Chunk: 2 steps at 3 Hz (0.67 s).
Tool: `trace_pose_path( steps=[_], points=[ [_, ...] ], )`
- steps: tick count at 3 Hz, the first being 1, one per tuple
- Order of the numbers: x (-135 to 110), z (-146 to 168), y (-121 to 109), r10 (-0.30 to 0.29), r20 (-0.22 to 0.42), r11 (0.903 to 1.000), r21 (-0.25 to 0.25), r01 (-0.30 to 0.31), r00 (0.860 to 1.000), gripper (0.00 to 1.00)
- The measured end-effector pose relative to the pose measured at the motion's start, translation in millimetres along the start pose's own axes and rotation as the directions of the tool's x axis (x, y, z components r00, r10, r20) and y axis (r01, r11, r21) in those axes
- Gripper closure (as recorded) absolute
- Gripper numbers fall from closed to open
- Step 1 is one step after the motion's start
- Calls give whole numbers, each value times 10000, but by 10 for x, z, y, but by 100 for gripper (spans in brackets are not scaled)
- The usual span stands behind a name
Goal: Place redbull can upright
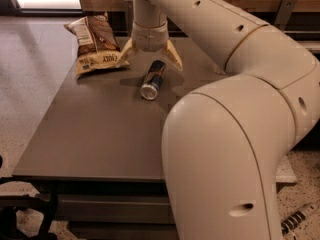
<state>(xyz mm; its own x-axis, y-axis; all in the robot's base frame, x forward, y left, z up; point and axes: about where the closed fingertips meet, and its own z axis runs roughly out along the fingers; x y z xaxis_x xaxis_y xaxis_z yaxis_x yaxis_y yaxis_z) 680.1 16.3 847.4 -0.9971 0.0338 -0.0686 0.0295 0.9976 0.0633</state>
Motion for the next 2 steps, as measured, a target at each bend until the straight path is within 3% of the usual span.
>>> trace_pose_path(
  steps=[1, 2],
  points=[
    [7, 92, -97, 513, -211, 9986, 102, -511, 9985, 0],
    [15, 130, -154, 738, -254, 9969, 281, -731, 9969, 16]
  ],
)
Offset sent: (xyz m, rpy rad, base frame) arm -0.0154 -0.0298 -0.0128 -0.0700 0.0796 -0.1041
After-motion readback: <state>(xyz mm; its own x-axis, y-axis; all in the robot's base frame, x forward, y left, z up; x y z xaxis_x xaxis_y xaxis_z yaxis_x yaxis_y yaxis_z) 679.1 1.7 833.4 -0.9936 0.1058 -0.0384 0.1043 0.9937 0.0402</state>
